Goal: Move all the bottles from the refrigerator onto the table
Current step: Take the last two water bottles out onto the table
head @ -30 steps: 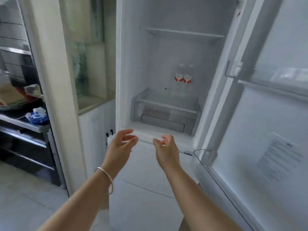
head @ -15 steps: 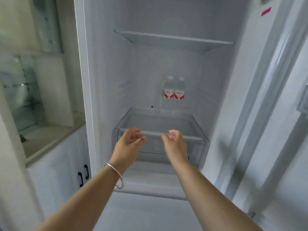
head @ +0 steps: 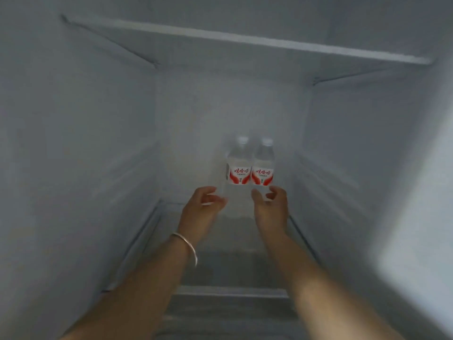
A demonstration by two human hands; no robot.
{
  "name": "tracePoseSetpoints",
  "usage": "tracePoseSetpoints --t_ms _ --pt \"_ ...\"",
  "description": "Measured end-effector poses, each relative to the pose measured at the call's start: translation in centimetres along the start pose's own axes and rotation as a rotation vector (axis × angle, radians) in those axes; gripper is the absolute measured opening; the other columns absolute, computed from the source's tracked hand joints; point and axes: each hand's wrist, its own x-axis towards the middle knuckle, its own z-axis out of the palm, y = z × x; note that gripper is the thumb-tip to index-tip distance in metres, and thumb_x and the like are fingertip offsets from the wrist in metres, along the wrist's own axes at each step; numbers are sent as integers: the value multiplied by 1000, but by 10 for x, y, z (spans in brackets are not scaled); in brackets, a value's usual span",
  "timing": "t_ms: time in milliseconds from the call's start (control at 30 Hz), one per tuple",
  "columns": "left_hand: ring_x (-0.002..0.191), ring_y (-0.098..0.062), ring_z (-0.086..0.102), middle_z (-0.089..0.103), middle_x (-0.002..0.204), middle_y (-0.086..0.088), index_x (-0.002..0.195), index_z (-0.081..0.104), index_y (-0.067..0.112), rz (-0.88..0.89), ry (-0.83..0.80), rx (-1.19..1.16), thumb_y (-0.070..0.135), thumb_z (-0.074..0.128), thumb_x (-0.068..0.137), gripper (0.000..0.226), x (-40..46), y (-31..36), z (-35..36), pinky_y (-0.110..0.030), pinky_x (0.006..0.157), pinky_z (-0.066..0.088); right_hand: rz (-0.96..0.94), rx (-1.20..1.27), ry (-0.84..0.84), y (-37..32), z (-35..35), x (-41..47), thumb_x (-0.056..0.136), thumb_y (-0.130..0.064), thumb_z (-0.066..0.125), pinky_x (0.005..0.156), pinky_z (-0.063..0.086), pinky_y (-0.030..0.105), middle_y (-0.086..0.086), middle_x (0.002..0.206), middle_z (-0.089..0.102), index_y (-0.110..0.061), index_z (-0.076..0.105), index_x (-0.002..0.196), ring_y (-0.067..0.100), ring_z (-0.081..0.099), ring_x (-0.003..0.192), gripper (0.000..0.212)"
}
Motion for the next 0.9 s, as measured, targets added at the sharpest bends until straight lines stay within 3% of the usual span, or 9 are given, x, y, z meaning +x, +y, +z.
tracePoseSetpoints --t_ms 200,400,533,600,667,733,833,900 --pt "110 -18 53 50 128 -6 129 46 16 10 -26 64 23 73 79 57 53 -20 34 -30 89 45 -43 16 12 21 5 59 71 -49 73 100 44 43 2 129 46 -18 38 136 21 48 119 80" --pt "113 -12 44 39 134 -4 140 33 14 109 18 140 28 79 71 85 92 -28 51 -28 93 39 -54 56 -64 32 9 86 68 -40 79 95 42 30 -2 125 47 -17 39 136 14 49 114 82" --pt "113 -14 49 45 127 1 133 39 12 109 -23 81 23 80 70 76 106 -33 56 -26 90 40 -31 135 -229 33 13 98 68 -29 81 70 42 15 -9 106 59 -15 48 120 -2 56 89 64" --pt "107 -14 57 56 123 -1 125 47 10 76 -95 74 33 83 66 73 112 -40 58 -25 85 46 2 179 -271 39 20 103 64 -31 84 71 47 18 -2 111 64 -13 50 120 5 62 91 67" --pt "98 -12 64 65 115 -4 119 54 10 50 -138 91 56 83 53 85 115 -44 60 -20 78 51 7 202 -252 42 26 104 54 -46 86 77 54 27 1 110 68 -15 55 115 11 66 92 75" --pt "90 -6 64 67 105 0 112 55 12 41 -115 77 62 80 46 87 117 -45 63 -17 71 49 24 231 -240 45 30 105 47 -59 84 83 56 34 0 107 70 -19 58 110 12 68 93 80" --pt "87 -7 63 66 101 0 107 54 11 69 -79 82 45 82 59 65 116 -43 63 -18 67 47 -2 284 -210 44 29 99 66 -35 82 77 53 25 -6 101 69 -24 57 102 8 67 90 46" --pt "89 -10 63 66 101 -3 107 54 7 108 -77 77 31 80 70 52 111 -38 63 -14 64 47 -21 315 -200 40 26 94 69 -33 80 72 50 19 -8 98 69 -23 57 102 5 66 88 41"
